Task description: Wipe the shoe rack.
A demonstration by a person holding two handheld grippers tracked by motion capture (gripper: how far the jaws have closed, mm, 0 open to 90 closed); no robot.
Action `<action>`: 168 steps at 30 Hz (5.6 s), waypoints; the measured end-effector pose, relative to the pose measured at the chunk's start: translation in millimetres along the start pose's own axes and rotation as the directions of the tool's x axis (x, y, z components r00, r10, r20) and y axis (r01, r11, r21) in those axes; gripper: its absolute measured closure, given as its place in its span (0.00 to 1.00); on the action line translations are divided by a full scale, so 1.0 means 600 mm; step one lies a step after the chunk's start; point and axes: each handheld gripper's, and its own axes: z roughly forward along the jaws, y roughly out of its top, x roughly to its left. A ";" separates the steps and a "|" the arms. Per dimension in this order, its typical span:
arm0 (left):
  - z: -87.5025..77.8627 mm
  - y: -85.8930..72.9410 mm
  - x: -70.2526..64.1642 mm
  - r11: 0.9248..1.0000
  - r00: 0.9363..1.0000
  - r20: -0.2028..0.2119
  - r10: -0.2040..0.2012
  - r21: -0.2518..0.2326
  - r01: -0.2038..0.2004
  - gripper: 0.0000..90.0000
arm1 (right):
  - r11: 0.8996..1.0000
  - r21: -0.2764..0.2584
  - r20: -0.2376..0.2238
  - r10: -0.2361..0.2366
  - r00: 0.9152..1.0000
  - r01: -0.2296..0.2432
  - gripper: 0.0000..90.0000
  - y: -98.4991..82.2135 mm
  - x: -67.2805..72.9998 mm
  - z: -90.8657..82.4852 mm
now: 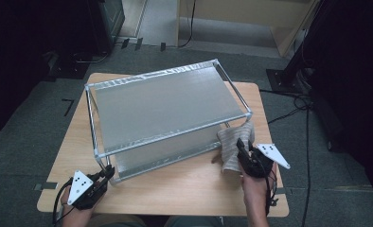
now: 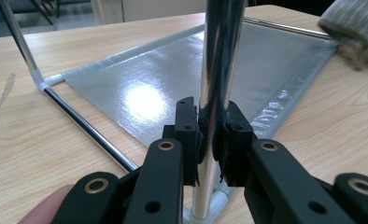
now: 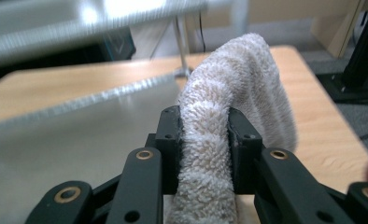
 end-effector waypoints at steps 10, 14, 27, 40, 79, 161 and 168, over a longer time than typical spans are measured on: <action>0.000 0.000 0.000 1.000 1.000 -0.002 0.003 0.001 -0.003 0.90 | 0.970 -0.242 0.016 -0.029 0.999 0.032 0.77 0.091 0.038 -0.023; -0.001 0.000 0.004 1.000 1.000 -0.004 0.000 0.001 0.000 0.90 | 0.943 -0.322 0.030 -0.077 0.997 0.082 0.77 0.133 0.060 0.002; 0.001 -0.001 0.006 1.000 1.000 0.011 -0.019 0.002 0.019 0.90 | 0.949 -0.063 -0.166 -0.315 0.934 0.309 0.78 0.138 0.157 0.131; 0.001 -0.001 0.007 1.000 1.000 0.018 -0.017 0.007 0.017 0.90 | 0.959 0.002 -0.399 -0.260 0.879 0.284 0.76 0.114 0.209 0.115; 0.002 -0.002 0.008 1.000 1.000 0.021 -0.015 0.009 0.014 0.89 | 0.873 0.298 -0.420 -0.244 0.874 0.387 0.20 -0.132 0.117 0.142; 0.009 0.015 -0.054 0.996 0.957 0.288 -0.024 -0.074 0.047 0.76 | 0.831 0.212 -0.397 -0.408 0.822 0.514 0.72 -0.227 0.319 0.080; 0.002 0.025 -0.055 0.996 0.960 0.279 -0.017 -0.080 0.041 0.91 | 0.827 0.202 -0.400 -0.420 0.815 0.525 0.72 -0.231 0.331 0.074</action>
